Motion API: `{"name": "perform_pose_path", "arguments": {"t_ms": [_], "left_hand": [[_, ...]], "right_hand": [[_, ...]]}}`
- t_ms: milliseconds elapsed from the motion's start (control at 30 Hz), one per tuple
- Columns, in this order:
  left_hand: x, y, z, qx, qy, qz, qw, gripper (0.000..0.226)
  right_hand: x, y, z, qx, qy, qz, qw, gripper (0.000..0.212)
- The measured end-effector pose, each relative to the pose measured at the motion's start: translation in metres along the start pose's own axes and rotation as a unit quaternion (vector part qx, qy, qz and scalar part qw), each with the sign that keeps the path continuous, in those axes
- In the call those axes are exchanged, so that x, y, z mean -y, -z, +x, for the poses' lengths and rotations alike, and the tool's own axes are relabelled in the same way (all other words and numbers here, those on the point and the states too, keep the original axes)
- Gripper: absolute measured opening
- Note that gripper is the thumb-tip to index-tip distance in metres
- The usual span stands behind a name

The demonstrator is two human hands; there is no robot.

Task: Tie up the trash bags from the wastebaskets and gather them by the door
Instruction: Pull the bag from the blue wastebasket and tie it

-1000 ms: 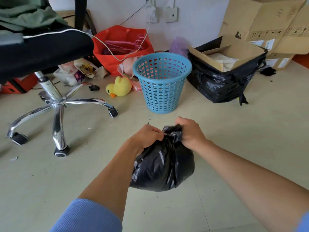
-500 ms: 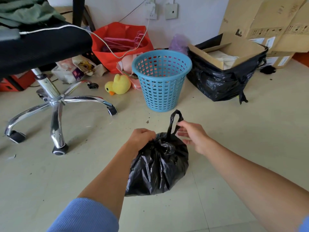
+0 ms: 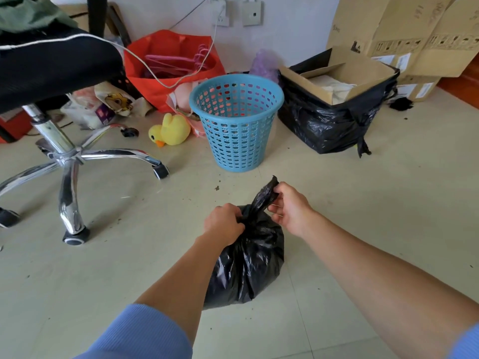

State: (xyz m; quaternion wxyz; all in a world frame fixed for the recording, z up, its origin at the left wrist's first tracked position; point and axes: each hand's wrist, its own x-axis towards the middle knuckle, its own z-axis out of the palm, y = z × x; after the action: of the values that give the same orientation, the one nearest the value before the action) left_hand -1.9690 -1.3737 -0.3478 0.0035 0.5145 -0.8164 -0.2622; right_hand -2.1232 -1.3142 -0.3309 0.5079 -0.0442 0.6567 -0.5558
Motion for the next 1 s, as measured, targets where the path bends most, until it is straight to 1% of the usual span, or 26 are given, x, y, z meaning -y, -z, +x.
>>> {"name": "perform_pose_path", "arguments": {"t_ms": [133, 233, 300, 400, 467, 533, 600, 667, 733, 867, 933, 1000], "left_hand": [[0.008, 0.000, -0.002, -0.038, 0.011, -0.002, 0.999, 0.031], [0.004, 0.007, -0.004, -0.070, -0.030, -0.040, 0.996, 0.032], [-0.003, 0.015, -0.006, -0.092, -0.040, -0.062, 0.993, 0.036], [-0.009, 0.027, -0.007, -0.102, -0.028, -0.100, 0.989, 0.028], [-0.009, 0.035, -0.006, -0.076, -0.022, -0.143, 0.987, 0.021], [-0.007, 0.045, -0.005, -0.009, -0.018, -0.194, 0.981, 0.014], [-0.001, 0.055, -0.005, 0.074, -0.005, -0.255, 0.964, 0.009], [0.005, 0.060, -0.006, 0.124, 0.011, -0.303, 0.945, 0.010], [0.010, 0.062, -0.007, 0.140, 0.019, -0.345, 0.928, 0.013], [0.015, 0.064, -0.006, 0.156, 0.020, -0.423, 0.892, 0.013], [0.018, 0.063, -0.004, 0.138, 0.039, -0.444, 0.885, 0.010], [0.023, 0.057, -0.003, 0.116, 0.066, -0.441, 0.888, 0.007]], "right_hand": [[-0.005, 0.006, 0.003, -0.004, -0.040, 0.046, 0.998, 0.015], [-0.006, 0.009, 0.007, -0.007, -0.061, 0.081, 0.995, 0.018], [-0.003, 0.007, 0.009, -0.003, -0.062, 0.087, 0.994, 0.020], [0.003, 0.003, 0.011, 0.001, -0.045, 0.098, 0.994, 0.021], [0.006, 0.002, 0.012, -0.002, -0.036, 0.105, 0.994, 0.022], [0.009, 0.004, 0.014, -0.004, -0.029, 0.110, 0.994, 0.022], [0.011, 0.008, 0.015, -0.004, -0.027, 0.113, 0.993, 0.020], [0.011, 0.008, 0.015, -0.002, -0.031, 0.120, 0.992, 0.020], [0.013, 0.007, 0.013, 0.002, -0.031, 0.138, 0.990, 0.022], [0.018, 0.004, 0.007, 0.012, -0.027, 0.173, 0.984, 0.028], [0.021, 0.002, 0.006, -0.004, -0.033, 0.152, 0.988, 0.028], [0.023, 0.002, 0.007, -0.035, -0.040, 0.140, 0.989, 0.025]]}}
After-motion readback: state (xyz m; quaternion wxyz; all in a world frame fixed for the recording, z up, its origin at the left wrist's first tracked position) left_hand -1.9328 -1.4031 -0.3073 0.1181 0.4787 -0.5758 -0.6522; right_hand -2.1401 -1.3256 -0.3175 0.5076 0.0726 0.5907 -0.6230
